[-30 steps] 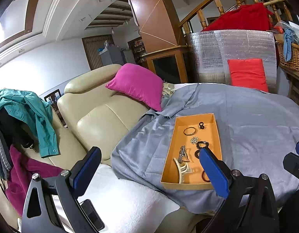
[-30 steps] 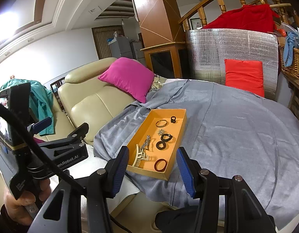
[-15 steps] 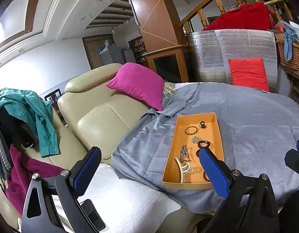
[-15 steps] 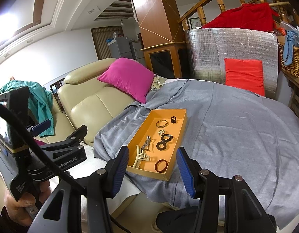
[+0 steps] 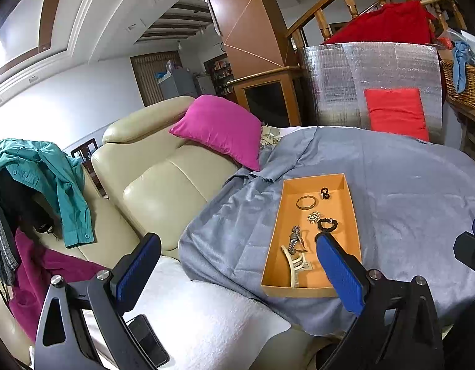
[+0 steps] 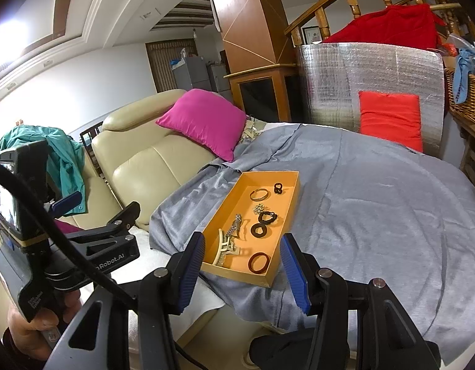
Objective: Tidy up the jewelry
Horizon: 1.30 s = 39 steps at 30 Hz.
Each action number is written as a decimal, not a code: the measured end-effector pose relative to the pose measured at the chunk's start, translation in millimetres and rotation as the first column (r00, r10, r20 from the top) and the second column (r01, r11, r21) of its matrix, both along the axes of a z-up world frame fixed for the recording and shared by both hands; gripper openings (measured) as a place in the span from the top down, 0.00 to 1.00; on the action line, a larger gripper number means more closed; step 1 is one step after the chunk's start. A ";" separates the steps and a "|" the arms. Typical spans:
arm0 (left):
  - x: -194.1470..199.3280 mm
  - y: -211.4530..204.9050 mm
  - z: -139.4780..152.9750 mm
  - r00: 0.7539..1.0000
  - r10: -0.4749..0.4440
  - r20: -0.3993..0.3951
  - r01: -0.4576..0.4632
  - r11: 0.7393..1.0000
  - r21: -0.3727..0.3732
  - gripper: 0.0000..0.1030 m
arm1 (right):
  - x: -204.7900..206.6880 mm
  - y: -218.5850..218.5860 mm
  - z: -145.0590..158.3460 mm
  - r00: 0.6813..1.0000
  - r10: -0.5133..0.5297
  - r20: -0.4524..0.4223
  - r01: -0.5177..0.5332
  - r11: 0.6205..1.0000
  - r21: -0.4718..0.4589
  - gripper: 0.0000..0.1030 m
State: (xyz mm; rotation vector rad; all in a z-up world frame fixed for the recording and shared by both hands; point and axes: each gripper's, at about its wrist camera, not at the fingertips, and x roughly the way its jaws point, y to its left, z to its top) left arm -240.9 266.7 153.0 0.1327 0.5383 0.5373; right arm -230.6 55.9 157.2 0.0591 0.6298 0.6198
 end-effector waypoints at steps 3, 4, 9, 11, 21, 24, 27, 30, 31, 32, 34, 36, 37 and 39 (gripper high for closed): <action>0.6 1.7 -1.1 1.000 0.000 -0.004 0.000 1.000 -0.002 0.02 | 0.4 1.3 0.0 1.000 0.000 0.000 0.000 1.000 -0.001 0.47; 0.9 2.6 -1.6 1.000 0.001 -0.005 -0.001 1.000 -0.002 0.02 | 0.7 2.0 -0.1 1.000 0.001 0.000 -0.001 1.000 -0.001 0.47; 2.2 7.3 -3.6 1.000 0.002 -0.007 -0.002 1.000 -0.003 0.02 | 1.4 5.7 -0.8 1.000 0.004 0.001 -0.004 1.000 -0.002 0.47; 1.9 8.9 -4.3 1.000 0.003 -0.007 -0.003 1.000 -0.003 0.02 | 1.9 7.1 -1.3 1.000 0.006 0.000 -0.006 1.000 -0.003 0.47; 4.5 24.0 -8.8 1.000 0.019 -0.008 -0.020 1.000 -0.013 0.02 | 9.6 25.7 -2.1 1.000 0.023 0.006 -0.022 0.999 -0.027 0.47; 6.5 28.6 -10.4 1.000 0.024 -0.010 -0.024 1.000 -0.015 0.02 | 11.8 29.5 -1.9 1.000 0.024 0.007 -0.024 0.999 -0.031 0.47; 7.2 33.3 -11.4 0.999 0.032 -0.010 -0.032 0.999 -0.019 0.02 | 14.7 34.0 -2.0 1.000 0.027 0.008 -0.027 0.999 -0.040 0.47; 9.9 38.1 -12.5 0.999 0.036 -0.013 -0.036 0.999 -0.023 0.02 | 18.3 38.3 -3.0 1.000 0.030 0.005 -0.030 0.999 -0.046 0.47; 11.3 39.4 -13.1 0.999 0.039 -0.015 -0.039 0.999 -0.022 0.02 | 19.5 39.4 -3.9 0.999 0.031 0.004 -0.031 0.998 -0.047 0.47; 12.5 40.3 -13.8 0.999 0.041 -0.018 -0.042 0.999 -0.023 0.02 | 21.8 41.2 -5.1 0.999 0.034 0.001 -0.033 0.998 -0.049 0.47; 14.6 43.1 -15.0 0.999 0.044 -0.023 -0.045 0.999 -0.024 0.02 | 26.2 43.6 -6.8 0.999 0.037 -0.006 -0.037 0.998 -0.049 0.47; 17.4 46.9 -17.1 0.998 0.053 -0.030 -0.054 0.998 -0.028 0.02 | 30.7 47.7 -9.3 0.999 0.043 -0.014 -0.044 0.998 -0.052 0.47; 18.7 48.9 -18.1 0.998 0.055 -0.032 -0.056 0.998 -0.031 0.02 | 32.4 50.0 -10.6 0.999 0.046 -0.018 -0.047 0.997 -0.053 0.47; 21.5 51.7 -19.4 0.997 0.066 -0.037 -0.067 0.997 -0.032 0.02 | 36.3 52.9 -12.5 0.998 0.051 -0.022 -0.052 0.997 -0.053 0.47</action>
